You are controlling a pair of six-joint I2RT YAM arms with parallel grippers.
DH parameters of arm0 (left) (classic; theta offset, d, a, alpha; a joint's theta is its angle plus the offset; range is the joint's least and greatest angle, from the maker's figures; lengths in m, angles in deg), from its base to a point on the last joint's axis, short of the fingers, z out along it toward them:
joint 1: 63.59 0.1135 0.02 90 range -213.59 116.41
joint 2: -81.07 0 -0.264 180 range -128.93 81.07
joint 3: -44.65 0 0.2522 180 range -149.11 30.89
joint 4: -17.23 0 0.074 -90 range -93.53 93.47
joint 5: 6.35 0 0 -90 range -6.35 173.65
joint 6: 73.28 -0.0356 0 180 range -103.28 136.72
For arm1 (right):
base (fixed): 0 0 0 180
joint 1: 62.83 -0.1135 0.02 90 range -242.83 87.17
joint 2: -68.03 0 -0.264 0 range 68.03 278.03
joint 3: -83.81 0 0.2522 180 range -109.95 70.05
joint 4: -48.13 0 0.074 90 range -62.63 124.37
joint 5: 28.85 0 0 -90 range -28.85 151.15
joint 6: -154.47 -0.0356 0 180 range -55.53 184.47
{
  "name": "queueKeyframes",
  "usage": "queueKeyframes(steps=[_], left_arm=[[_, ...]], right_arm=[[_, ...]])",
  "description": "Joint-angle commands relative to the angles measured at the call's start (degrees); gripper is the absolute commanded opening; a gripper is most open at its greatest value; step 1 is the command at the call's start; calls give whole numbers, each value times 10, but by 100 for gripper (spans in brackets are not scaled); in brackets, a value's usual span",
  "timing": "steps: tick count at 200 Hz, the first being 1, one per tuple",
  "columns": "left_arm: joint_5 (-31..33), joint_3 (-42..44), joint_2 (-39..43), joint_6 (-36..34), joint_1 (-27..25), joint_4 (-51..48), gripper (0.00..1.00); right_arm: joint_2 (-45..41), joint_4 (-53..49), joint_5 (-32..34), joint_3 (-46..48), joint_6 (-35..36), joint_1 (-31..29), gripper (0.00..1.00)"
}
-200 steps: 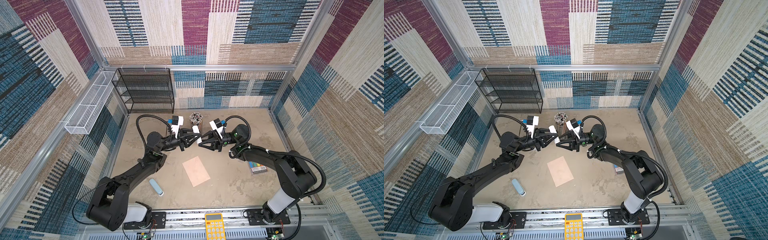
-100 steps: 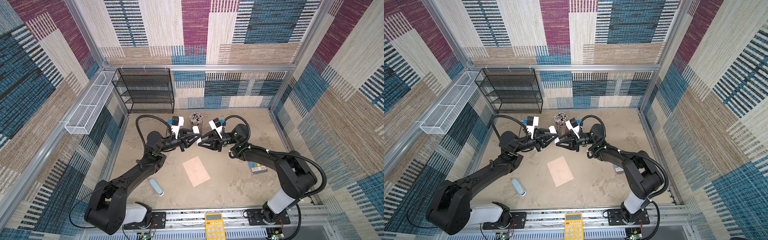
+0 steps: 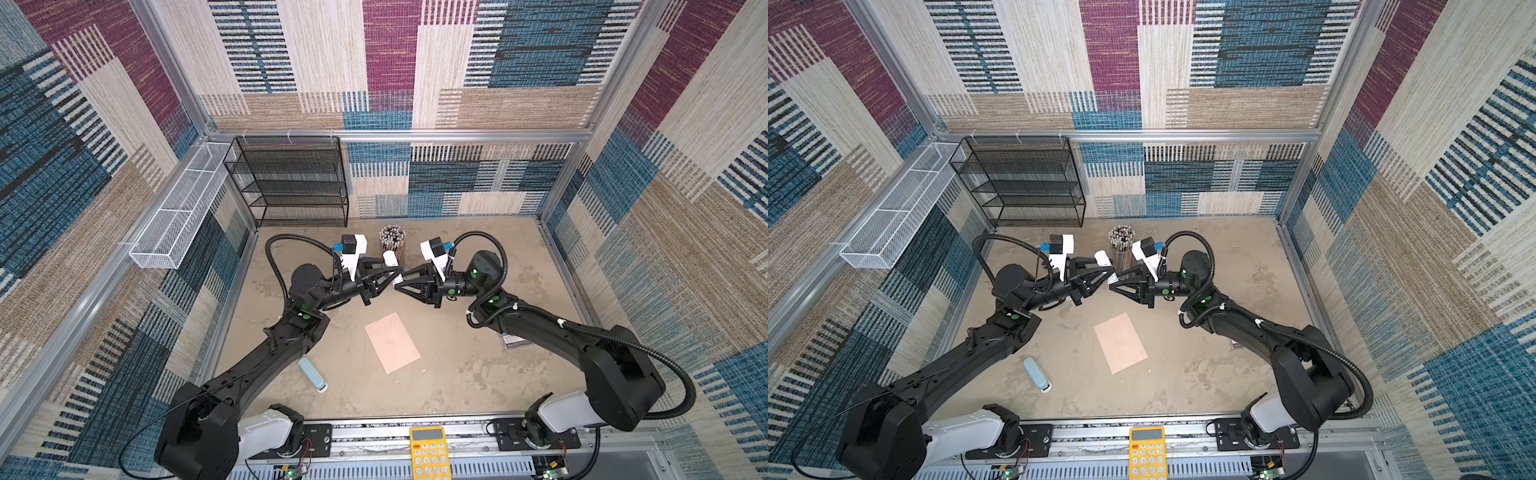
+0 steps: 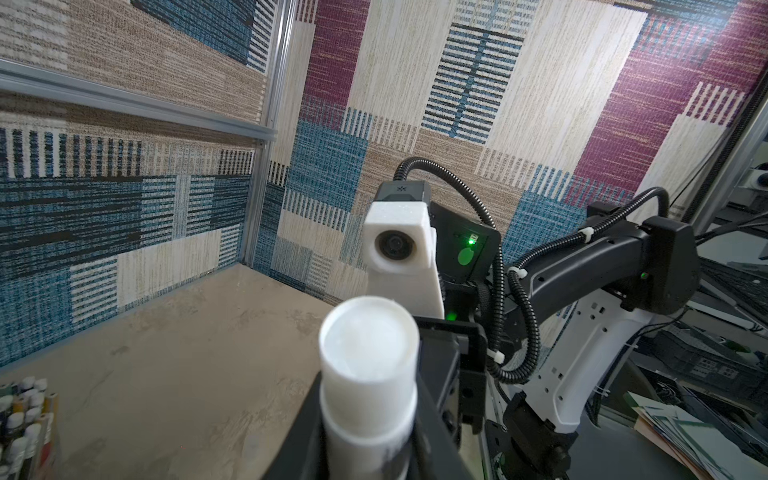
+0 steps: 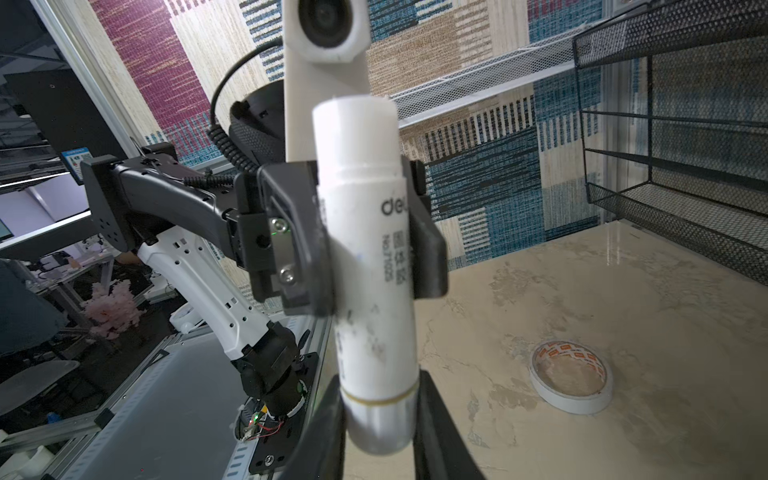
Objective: Place the letter into the envelope and seal it
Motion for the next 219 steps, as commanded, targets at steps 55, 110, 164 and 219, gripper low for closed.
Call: queueKeyframes(steps=[55,110,164,219], left_arm=[[132,17,30,-92,-24,-143,0],[181,24,37,-93,-42,-150,0],[227,24,28,-93,-66,-145,0],[256,28,18,-82,-76,-123,0]], right_arm=[[-83,-4,216,24,75,-56,13],[-114,-10,365,44,142,-113,13],[-115,15,509,56,190,-172,13],[-103,17,600,54,234,-214,14]])
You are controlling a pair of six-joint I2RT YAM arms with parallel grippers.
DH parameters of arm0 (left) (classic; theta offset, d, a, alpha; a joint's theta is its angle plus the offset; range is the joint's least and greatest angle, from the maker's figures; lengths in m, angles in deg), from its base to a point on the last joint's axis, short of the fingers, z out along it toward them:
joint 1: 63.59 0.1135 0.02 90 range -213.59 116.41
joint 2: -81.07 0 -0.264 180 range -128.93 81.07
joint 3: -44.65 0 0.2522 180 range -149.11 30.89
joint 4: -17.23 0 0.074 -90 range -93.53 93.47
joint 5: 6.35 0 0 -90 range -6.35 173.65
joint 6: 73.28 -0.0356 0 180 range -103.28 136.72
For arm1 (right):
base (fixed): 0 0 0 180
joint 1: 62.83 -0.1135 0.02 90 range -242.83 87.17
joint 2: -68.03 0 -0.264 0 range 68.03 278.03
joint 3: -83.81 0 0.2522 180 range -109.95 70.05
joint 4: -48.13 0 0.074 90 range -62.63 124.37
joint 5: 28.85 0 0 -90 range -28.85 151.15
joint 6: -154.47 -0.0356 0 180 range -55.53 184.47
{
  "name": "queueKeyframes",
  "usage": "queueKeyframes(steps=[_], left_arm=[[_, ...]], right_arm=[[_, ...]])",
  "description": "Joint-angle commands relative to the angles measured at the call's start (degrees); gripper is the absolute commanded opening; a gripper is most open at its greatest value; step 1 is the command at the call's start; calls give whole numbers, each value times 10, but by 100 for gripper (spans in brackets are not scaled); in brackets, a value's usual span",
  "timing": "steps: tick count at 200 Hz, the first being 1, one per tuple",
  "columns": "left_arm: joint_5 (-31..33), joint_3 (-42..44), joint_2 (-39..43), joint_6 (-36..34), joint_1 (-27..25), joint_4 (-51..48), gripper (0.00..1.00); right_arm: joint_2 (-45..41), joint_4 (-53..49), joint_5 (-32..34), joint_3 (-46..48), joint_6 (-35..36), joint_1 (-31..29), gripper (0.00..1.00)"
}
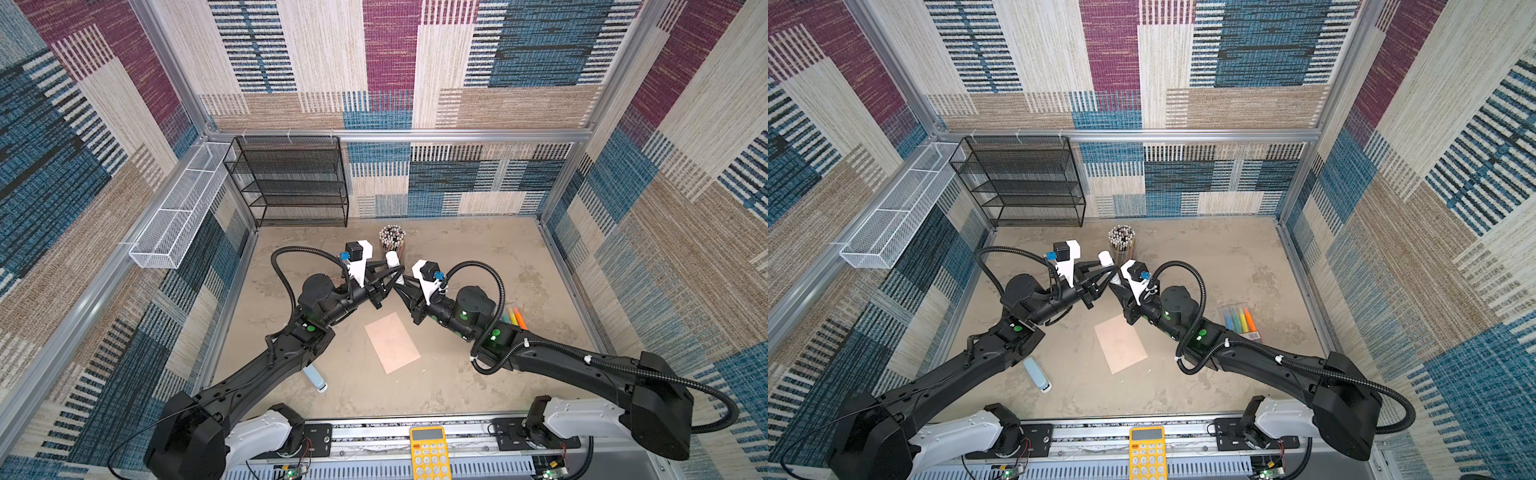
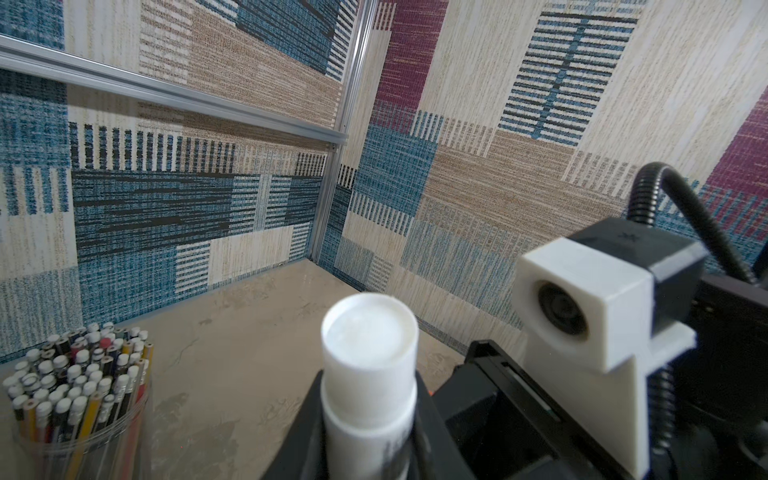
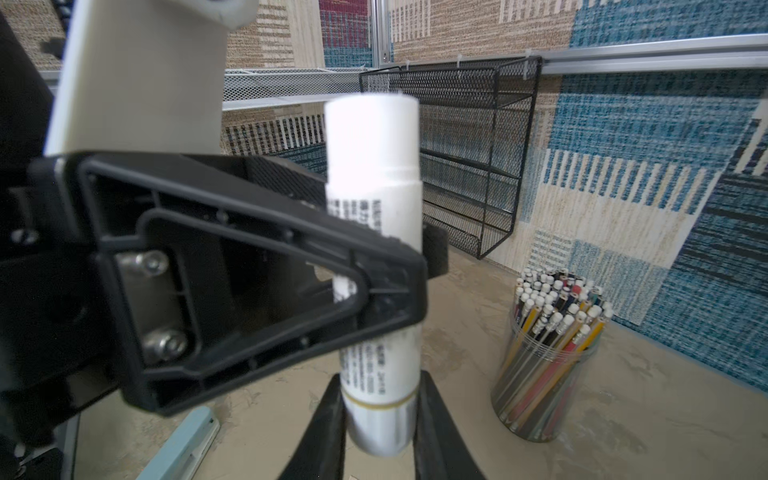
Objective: Place the letter into the envelope and seal it
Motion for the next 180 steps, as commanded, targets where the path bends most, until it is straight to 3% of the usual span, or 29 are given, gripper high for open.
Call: queueKeyframes(steps=[1,15,36,73,149,180], left_arm=[[52,4,-8,-29,-1,-62,0],[58,5,-8,-30,-2,-61,0],[62,8,0,-39,0,-50,0],[3,-10,7,-27,37,-37,0],[-87,-30,-5,30,86,18,0],[-182,-43,-30,61,91,54,0]], right_arm=[[-1,129,15,-9,35,-13,14],[-1,124,14,-9,40,-14,19],[-3,104,20,-4,49,-13,41],[-14,95,-6,27,58,3,52],[-31,62,-332,34,-5,181,53],[13,68,-483,12,-24,214,51]])
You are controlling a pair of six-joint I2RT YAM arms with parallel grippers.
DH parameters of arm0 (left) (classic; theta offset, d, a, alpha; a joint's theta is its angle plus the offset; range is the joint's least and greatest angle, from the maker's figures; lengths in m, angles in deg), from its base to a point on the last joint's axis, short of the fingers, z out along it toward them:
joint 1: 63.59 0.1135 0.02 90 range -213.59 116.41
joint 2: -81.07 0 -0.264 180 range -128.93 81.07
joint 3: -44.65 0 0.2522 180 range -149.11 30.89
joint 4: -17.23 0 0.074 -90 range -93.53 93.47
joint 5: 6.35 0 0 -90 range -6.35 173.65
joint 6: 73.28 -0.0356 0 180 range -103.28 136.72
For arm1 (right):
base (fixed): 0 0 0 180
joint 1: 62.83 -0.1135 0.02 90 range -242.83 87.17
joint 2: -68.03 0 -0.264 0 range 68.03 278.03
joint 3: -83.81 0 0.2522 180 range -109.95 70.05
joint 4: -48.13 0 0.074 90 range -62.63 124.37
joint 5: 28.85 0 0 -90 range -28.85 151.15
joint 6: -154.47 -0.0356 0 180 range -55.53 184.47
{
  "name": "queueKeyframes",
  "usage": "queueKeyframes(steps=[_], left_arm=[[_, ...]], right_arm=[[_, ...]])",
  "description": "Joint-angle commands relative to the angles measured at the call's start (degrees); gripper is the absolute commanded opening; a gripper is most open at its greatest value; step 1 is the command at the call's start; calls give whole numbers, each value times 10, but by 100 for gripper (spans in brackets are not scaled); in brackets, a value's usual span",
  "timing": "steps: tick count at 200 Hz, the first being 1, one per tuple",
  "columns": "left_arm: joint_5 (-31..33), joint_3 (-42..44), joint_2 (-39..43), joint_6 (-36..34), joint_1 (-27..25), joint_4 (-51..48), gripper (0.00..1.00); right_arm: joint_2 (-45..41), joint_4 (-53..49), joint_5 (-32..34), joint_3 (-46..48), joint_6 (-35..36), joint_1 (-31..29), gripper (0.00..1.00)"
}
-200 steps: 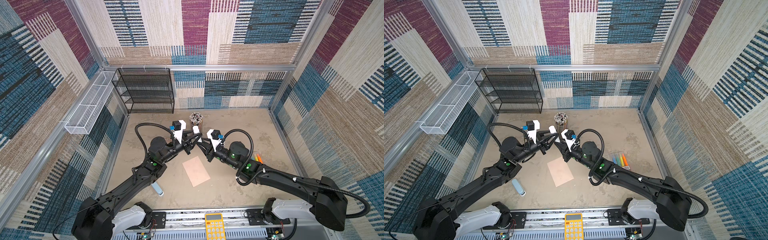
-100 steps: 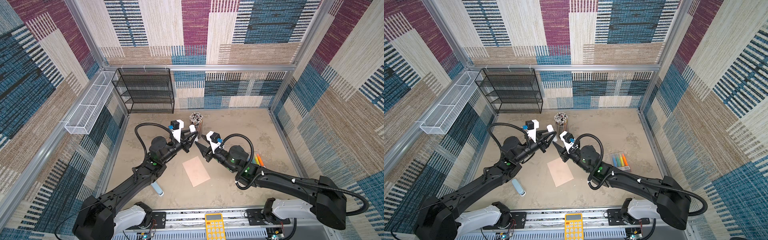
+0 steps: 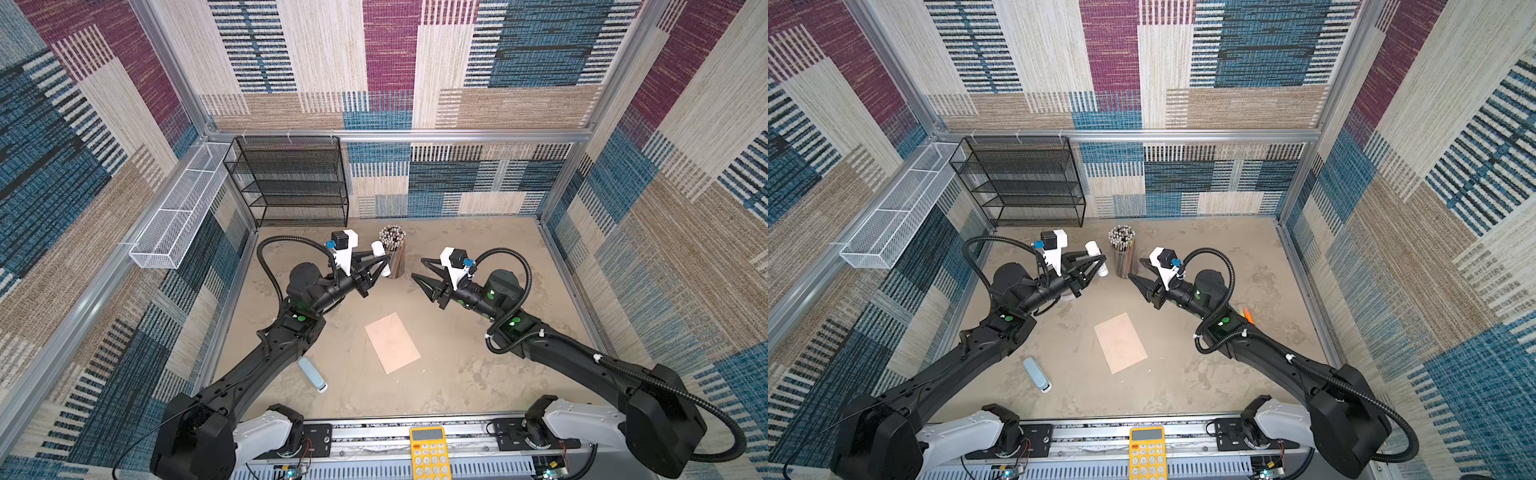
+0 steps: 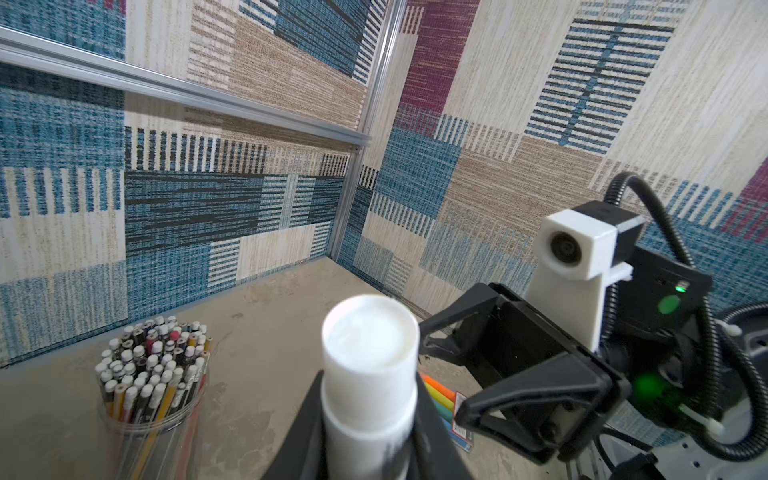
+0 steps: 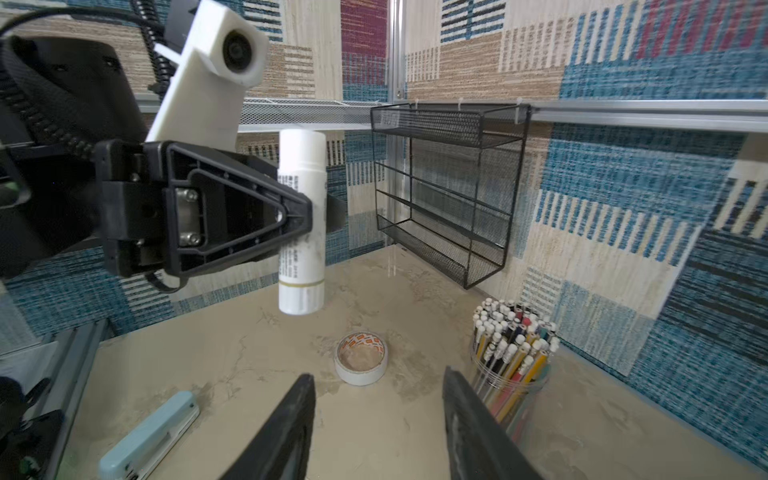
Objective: Place the letter into the envelope and seal it
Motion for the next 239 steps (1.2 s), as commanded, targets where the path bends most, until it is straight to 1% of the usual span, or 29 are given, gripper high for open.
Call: queueKeyframes(steps=[1,14,25,51,78,122,156,195,211,239], left_arm=[[-86,-11,-16,34,1,58,0],[-116,-14,-28,51,1,79,0],[-138,-15,-38,70,1,104,0],[-184,-23,-57,119,1,158,0],[-213,-30,-61,133,1,168,0],[-241,-33,-70,152,0,179,0],[-249,-39,-80,168,-1,192,0],[-253,-41,-86,166,-4,193,0],[-254,-43,-87,159,-7,184,0],[-253,-46,-83,134,-14,154,0]], right_arm=[[26,15,-171,-15,-31,14,51],[47,38,-225,-20,-49,20,51],[61,57,-253,-23,-62,22,51],[88,106,-295,-26,-91,29,51],[102,134,-329,-38,-108,36,50],[128,148,-361,-66,-129,39,48],[142,158,-380,-81,-144,39,45],[150,164,-400,-93,-162,39,41],[151,164,-405,-98,-166,39,38],[154,161,-407,-98,-169,39,30]])
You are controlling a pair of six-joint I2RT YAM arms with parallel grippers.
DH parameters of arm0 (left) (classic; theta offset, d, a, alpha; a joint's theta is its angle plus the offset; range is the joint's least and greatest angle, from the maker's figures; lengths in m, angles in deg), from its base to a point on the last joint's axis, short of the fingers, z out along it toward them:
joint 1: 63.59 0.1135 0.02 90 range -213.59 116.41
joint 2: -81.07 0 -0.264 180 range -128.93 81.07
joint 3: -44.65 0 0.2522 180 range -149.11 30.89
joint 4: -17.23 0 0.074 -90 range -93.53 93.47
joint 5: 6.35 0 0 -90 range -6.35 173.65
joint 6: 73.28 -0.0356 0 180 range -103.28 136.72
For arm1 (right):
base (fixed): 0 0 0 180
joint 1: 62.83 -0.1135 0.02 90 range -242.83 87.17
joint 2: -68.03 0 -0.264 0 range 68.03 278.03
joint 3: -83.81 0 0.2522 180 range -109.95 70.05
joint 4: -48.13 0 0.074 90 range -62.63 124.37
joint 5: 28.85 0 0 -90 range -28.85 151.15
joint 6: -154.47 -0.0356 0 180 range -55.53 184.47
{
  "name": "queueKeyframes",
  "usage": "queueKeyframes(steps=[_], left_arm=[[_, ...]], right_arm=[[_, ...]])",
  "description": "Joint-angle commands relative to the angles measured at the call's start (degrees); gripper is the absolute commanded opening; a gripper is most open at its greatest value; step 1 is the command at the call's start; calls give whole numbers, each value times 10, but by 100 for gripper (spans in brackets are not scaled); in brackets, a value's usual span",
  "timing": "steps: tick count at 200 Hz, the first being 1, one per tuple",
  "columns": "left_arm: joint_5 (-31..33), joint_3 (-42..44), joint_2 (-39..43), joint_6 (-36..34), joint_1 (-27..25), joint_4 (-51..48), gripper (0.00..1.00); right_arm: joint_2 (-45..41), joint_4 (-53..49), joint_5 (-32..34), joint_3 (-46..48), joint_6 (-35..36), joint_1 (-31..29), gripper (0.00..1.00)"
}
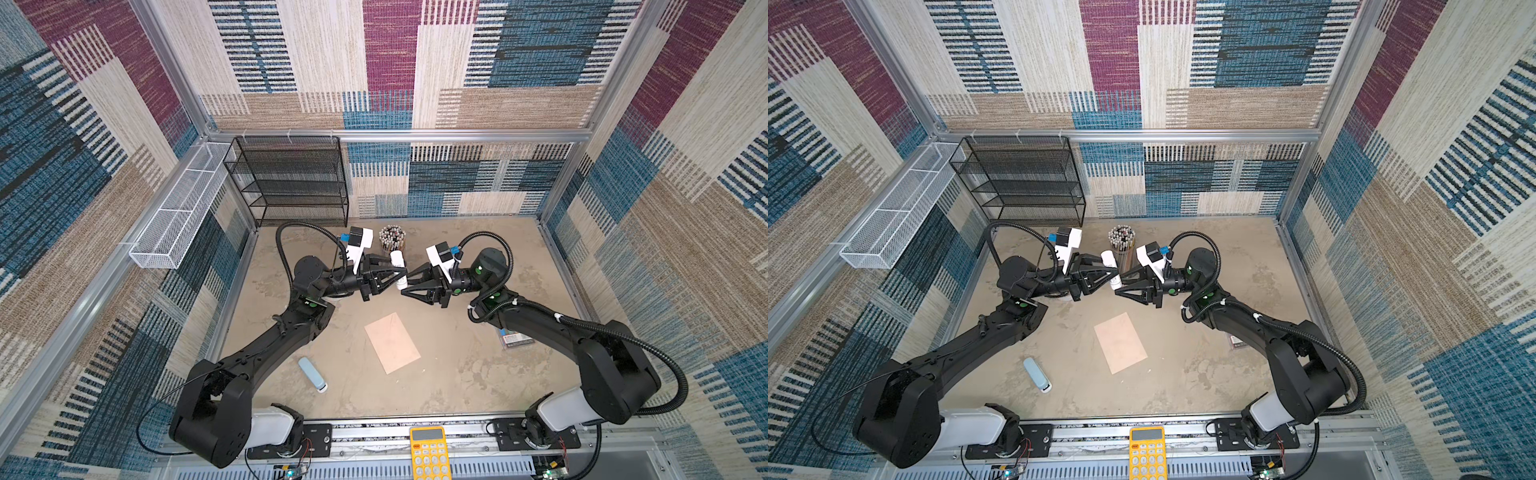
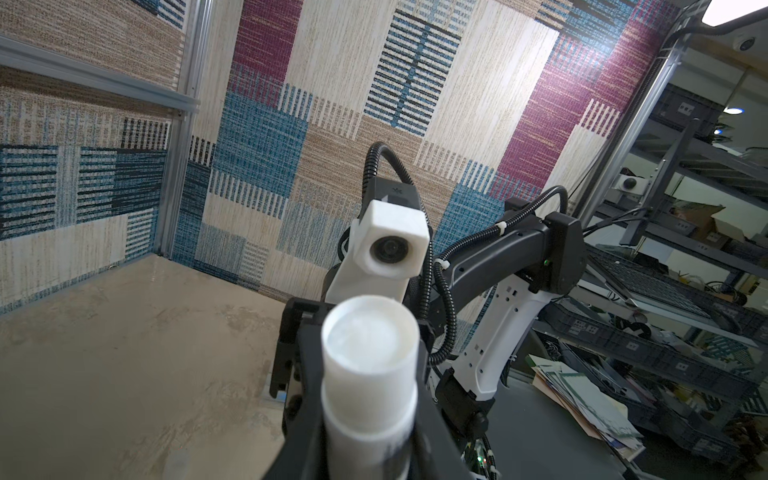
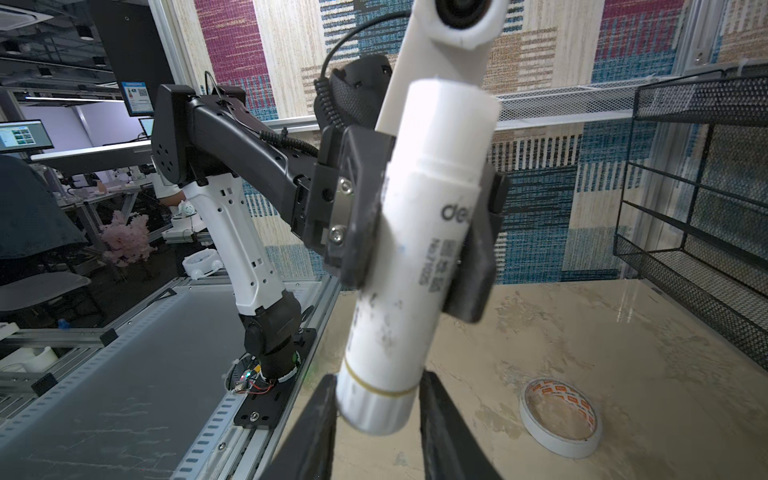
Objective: Place the letter into the envelope and seal it
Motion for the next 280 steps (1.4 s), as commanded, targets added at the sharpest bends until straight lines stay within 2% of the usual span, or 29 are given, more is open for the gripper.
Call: queueKeyframes(steps=[1,34,78,126,164,211,255,260,280], left_arm=[[-6,-7,4,-22,-4,-7,0],[-1,-8,10,-49,-10,-40,0],[10,-10,18,-106,-21,-103,0],[91,-1,54,-226,-36,-241,0],[166,17,72,-261,-42,-265,0],[207,22,70,-271,-45,-272,0],[250,32,70,-272,-48,-264,0],[274,33,72,-274,-48,-264,0],[300,38,72,-273,-50,-261,0]], right_arm=[[3,15,-6,-6,-18,0,30],[3,15,-5,-5,-24,0,23],[-3,13,3,-5,-39,0,22],[-34,-48,61,-11,-38,-2,20],[-75,-82,151,0,-21,-14,15],[-126,-133,277,10,35,-65,14],[-166,-135,429,34,60,-120,12],[-170,-132,448,38,58,-125,11],[-187,-111,519,58,60,-152,13]])
